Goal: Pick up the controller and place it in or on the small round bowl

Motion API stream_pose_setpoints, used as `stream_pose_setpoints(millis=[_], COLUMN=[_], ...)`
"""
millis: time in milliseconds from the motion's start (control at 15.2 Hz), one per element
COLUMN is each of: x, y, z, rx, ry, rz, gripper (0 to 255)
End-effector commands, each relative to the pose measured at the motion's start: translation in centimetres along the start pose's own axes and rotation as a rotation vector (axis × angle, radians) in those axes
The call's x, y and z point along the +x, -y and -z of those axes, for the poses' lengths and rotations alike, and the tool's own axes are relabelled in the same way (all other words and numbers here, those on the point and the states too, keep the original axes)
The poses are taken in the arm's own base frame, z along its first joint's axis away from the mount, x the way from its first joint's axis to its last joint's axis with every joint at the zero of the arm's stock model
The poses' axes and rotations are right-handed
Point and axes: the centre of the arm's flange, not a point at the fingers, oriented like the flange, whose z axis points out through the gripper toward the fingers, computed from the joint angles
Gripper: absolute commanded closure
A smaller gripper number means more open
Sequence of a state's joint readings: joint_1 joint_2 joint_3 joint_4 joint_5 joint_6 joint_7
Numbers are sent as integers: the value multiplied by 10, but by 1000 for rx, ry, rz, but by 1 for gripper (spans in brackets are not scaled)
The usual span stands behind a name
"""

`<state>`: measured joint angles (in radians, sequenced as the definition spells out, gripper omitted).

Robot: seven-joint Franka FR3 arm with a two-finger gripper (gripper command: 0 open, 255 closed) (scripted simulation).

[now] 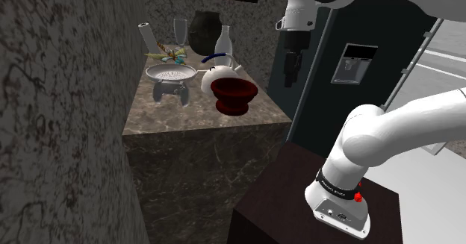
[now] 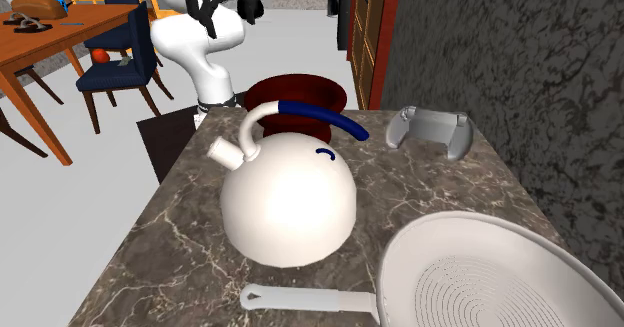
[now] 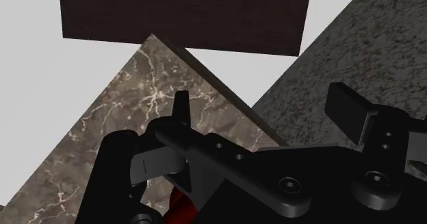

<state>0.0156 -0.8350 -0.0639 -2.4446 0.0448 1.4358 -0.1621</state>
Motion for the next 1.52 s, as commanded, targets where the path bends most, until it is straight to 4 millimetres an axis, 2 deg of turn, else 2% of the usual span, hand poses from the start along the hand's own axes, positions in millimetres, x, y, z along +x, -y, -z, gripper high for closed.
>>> stream_pose_setpoints(millis=[0,726,1452], x=[0,139,274], y=[0,26,71], z=[0,-8,-13], rx=[0,-41,-83], ry=[0,-25,-50], rz=[0,133,266], gripper=[0,0,0])
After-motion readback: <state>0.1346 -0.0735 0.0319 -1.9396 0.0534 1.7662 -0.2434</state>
